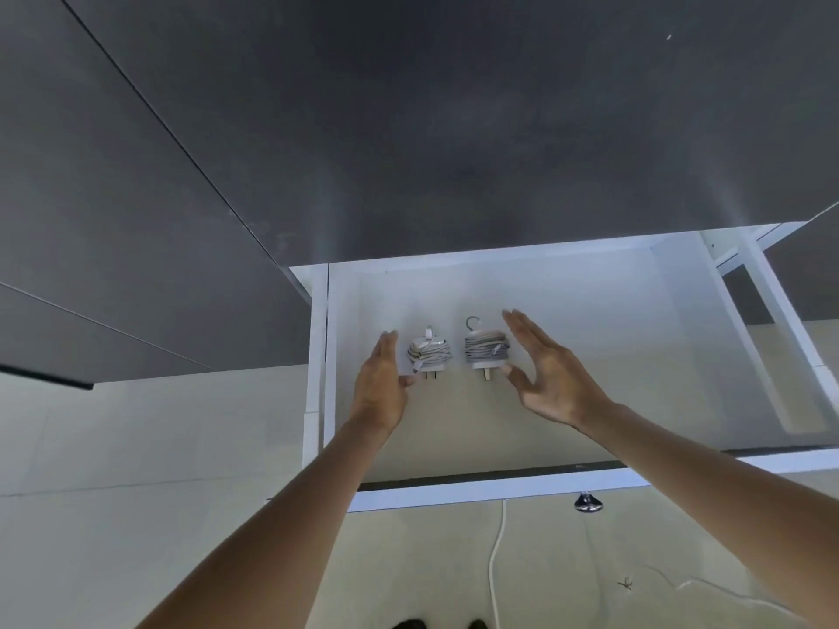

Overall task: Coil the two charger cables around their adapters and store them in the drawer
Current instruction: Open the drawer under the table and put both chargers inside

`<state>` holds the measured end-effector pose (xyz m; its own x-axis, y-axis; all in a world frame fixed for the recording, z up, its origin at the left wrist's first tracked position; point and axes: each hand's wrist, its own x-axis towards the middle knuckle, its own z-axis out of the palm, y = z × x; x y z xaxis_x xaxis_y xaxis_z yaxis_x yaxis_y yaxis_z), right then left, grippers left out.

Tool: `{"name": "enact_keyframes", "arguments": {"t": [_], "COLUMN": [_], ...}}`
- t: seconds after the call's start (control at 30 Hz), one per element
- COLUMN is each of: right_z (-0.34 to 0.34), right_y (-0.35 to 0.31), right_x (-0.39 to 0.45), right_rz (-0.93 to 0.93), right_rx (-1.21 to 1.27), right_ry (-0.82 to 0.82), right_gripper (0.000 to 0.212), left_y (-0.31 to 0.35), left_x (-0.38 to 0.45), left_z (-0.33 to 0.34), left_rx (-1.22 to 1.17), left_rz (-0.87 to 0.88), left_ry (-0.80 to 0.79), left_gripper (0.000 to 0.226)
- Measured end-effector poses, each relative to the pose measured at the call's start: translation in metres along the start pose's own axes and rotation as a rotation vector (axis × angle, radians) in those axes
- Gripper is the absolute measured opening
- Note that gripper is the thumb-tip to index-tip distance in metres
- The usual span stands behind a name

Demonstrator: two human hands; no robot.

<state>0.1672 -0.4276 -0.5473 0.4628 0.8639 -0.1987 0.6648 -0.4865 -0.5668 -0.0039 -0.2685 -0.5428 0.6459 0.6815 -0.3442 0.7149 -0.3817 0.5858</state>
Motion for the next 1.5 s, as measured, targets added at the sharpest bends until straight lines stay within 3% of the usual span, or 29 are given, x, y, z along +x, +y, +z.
{"name": "enact_keyframes", "arguments": {"t": [0.13, 0.23, 0.37, 0.47, 0.6, 1.1, 1.5], "right_z": [-0.029, -0.041, -0.035, -0.020, -0.009, -0.032, -0.025], "right_y": [-0.015, -0.026, -0.028, -0.023, -0.016, 0.000, 0.021], "right_x": [-0.033, -0.067, -0.121, -0.153, -0.161, -0.066, -0.020], "right_rz": [-0.029, -0.108, -0.114, -0.055, -0.038, -0.070, 0.067], "right_rx": [-0.089, -0.247, -0.334, -0.348, -0.373, -0.436, -0.492], "right_ry": [-0.002, 0.023, 0.070, 0.110, 0.163, 0.284, 0.281], "right_gripper": [0.066, 0.064, 0.059, 0.056, 0.053, 0.056, 0.057], "left_y": [0.023, 0.039, 0.034, 0.025, 0.016, 0.022, 0.009], "left_x": [-0.023, -0.061, -0.123, -0.163, -0.186, -0.088, -0.011], "left_z": [-0.009, -0.012, 0.001, 0.019, 0.039, 0.034, 0.017], "left_rx": [0.043, 0.093, 0.203, 0.345, 0.437, 0.510, 0.651], "left_rz": [0.004, 0.101, 0.201, 0.253, 0.246, 0.312, 0.270], "left_ry": [-0.010, 0.015, 0.038, 0.065, 0.096, 0.298, 0.307], "left_gripper": [0.060, 0.061, 0.085, 0.068, 0.066, 0.066, 0.064]}}
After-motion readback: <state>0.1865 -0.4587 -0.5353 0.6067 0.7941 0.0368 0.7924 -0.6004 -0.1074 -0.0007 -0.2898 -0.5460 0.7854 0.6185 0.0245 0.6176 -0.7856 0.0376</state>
